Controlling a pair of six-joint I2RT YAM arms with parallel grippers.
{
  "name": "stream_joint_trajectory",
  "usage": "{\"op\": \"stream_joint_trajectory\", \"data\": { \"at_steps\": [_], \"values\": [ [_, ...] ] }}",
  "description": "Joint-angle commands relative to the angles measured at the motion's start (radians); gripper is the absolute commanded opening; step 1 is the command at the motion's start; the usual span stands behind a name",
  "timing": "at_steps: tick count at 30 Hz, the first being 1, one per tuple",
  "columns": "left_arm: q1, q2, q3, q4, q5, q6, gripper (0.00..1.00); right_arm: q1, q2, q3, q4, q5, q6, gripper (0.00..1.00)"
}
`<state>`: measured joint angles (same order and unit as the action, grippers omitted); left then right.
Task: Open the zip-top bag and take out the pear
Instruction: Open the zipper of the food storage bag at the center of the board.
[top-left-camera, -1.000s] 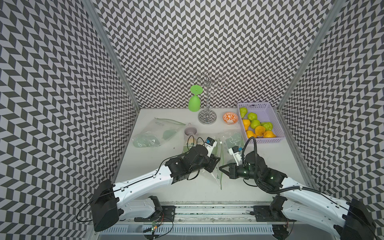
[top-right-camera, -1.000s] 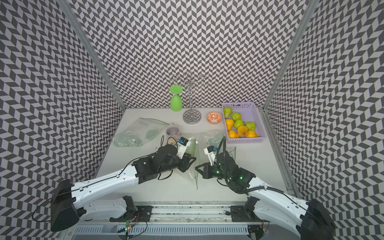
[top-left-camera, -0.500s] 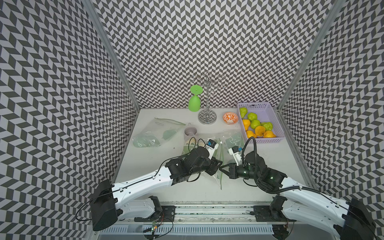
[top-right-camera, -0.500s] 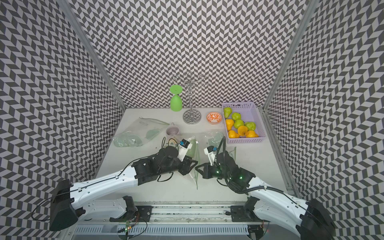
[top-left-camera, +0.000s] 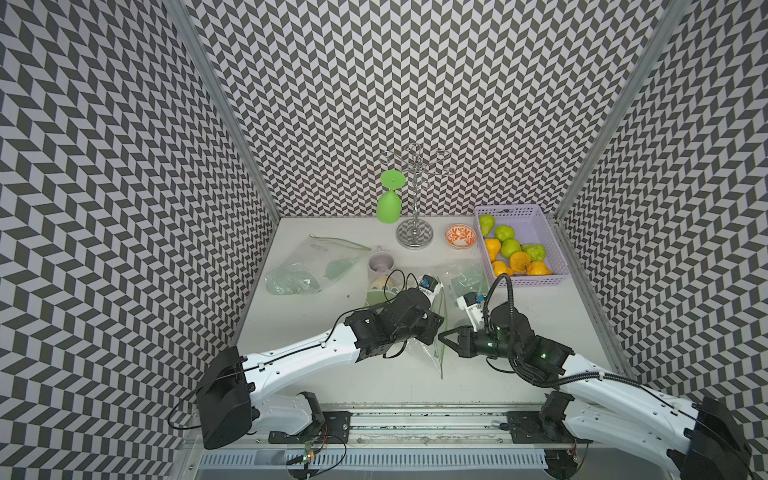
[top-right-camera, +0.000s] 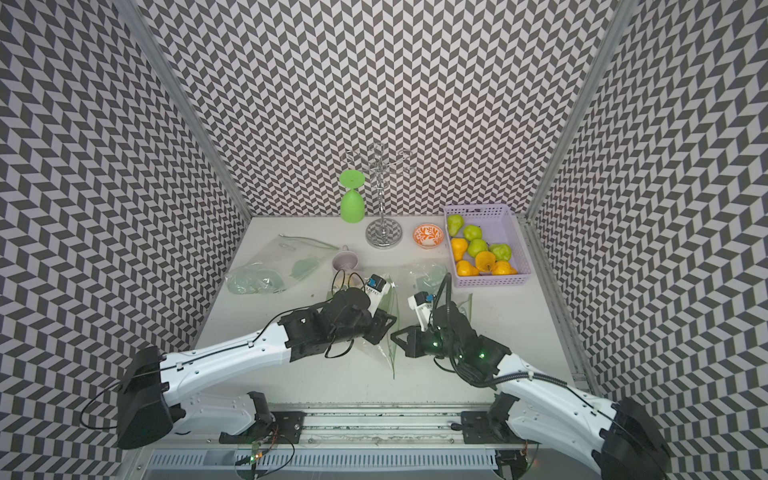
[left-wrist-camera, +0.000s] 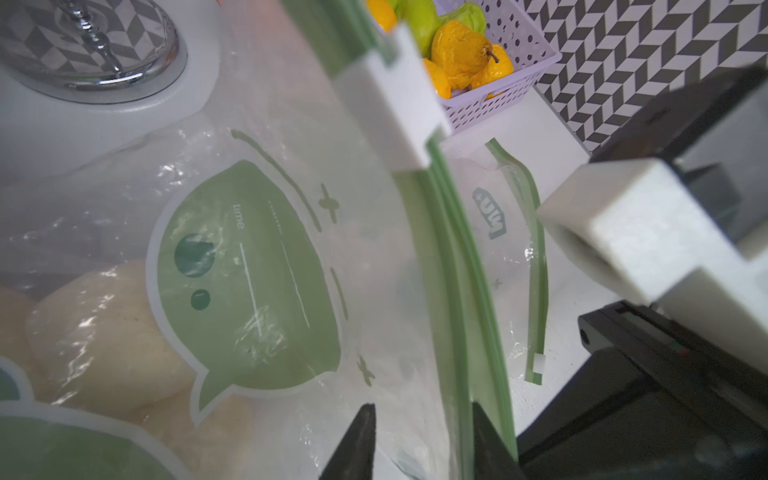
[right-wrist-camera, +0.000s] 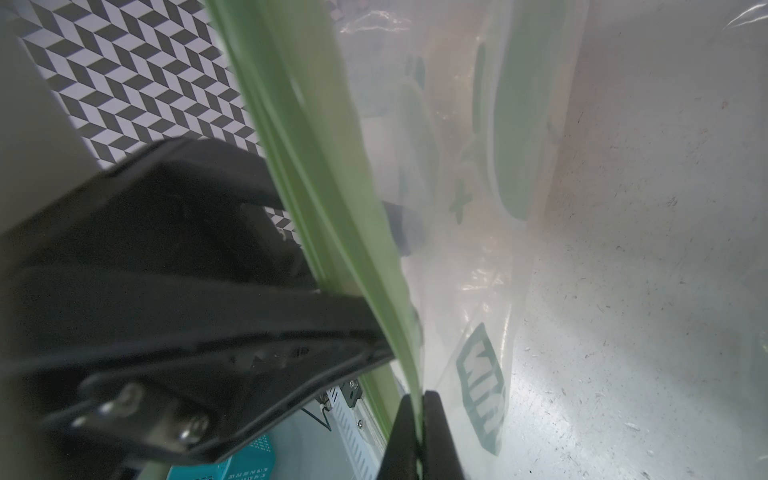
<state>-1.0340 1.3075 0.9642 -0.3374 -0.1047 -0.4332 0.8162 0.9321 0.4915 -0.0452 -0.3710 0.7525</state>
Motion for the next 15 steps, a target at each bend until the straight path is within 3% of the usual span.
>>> {"op": "stream_joint_trajectory", "data": {
  "at_steps": [1, 3, 6, 11, 15],
  "values": [
    [-0.001, 0.007, 0.033, -0.058, -0.059, 0.022, 0.29, 0.008, -0.016, 0.031, 0.037, 0.003, -0.002, 0.00],
    [-0.001, 0.003, 0.038, -0.082, -0.084, 0.029, 0.24, 0.008, -0.016, 0.037, 0.032, 0.004, -0.002, 0.00],
    [0.000, -0.012, 0.052, -0.131, -0.134, 0.046, 0.00, 0.007, -0.019, 0.040, 0.032, 0.010, 0.004, 0.00],
    [0.028, -0.048, 0.138, -0.228, -0.167, 0.124, 0.00, 0.007, -0.012, 0.041, 0.080, -0.011, 0.058, 0.00],
    [0.069, -0.074, 0.261, -0.323, -0.125, 0.192, 0.00, 0.008, -0.008, 0.054, 0.098, 0.002, 0.131, 0.00]
  ]
}}
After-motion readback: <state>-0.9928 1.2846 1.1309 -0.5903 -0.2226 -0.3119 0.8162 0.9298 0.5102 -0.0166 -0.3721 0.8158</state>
